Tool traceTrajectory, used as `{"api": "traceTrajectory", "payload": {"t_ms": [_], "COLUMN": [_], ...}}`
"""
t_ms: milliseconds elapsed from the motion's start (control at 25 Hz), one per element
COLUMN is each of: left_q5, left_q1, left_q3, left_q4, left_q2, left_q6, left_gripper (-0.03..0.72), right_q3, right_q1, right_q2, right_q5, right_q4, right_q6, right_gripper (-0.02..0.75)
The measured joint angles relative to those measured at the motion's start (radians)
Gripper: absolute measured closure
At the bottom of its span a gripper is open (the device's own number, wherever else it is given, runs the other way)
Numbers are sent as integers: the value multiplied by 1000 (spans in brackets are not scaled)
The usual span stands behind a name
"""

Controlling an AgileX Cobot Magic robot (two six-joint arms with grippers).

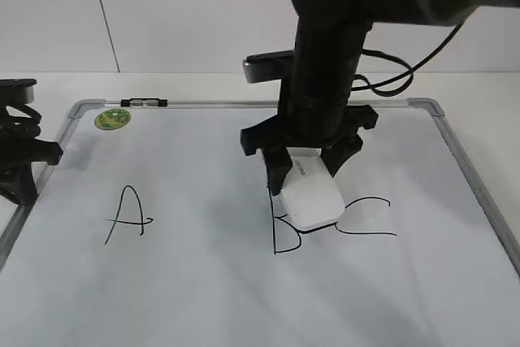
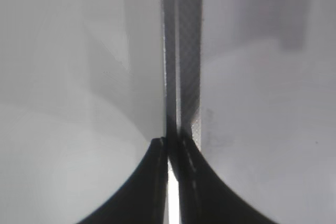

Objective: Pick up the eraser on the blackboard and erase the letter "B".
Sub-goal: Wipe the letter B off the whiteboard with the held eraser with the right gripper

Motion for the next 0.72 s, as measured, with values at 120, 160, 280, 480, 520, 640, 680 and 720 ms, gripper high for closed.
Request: {"api": "traceTrajectory", "payload": {"t_ms": [120,160,280,480,520,640,680,720], "left_q5": [0,0,2,5,7,9,9,10], "left_q1": [0,0,0,0,0,0,0,0], "left_q3": [0,0,0,0,0,0,0,0], "left_q4": [0,0,0,0,0,0,0,0], "left_q2": [0,0,0,0,0,0,0,0], "left_q6": [0,0,0,0,0,0,0,0], "left_gripper": [664,664,664,664,664,672,673,673], "right_q3": [-26,-29,-33,-48,-51,-53,-54,-56], "right_q1": [0,0,0,0,0,4,8,14], "right_q2": [66,81,124,139,141,145,147,149], "right_q5": [0,0,-2,11,15,20,20,20], "right_q4": [0,-2,-2,18,21,26,26,24], "right_q6": [0,0,0,-16,-18,-24,-25,-30], "right_gripper": [204,204,204,204,204,204,204,204]}}
